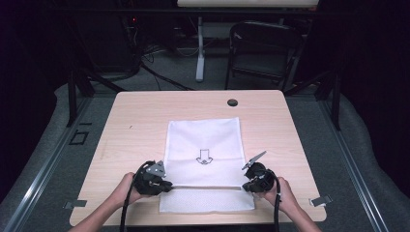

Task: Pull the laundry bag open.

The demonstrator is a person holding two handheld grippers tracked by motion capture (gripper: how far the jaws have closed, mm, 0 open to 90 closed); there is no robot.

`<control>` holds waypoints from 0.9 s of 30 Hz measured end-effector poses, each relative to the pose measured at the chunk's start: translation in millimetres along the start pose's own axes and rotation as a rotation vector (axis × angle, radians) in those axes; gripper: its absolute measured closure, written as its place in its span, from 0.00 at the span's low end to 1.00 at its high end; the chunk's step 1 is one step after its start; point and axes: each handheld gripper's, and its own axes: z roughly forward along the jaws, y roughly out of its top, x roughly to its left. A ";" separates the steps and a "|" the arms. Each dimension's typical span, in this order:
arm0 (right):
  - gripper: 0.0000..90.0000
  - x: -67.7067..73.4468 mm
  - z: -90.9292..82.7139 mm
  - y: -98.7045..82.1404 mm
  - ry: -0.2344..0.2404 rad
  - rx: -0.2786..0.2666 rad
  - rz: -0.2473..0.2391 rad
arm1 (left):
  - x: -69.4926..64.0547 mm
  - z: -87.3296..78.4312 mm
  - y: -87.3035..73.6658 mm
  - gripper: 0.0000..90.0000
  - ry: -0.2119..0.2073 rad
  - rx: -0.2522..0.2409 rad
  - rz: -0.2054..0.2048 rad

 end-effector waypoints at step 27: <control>1.00 0.9 -0.8 0.2 -0.017 0.011 0.003 | 6.5 -17.5 -30.3 0.91 0.053 0.039 -0.045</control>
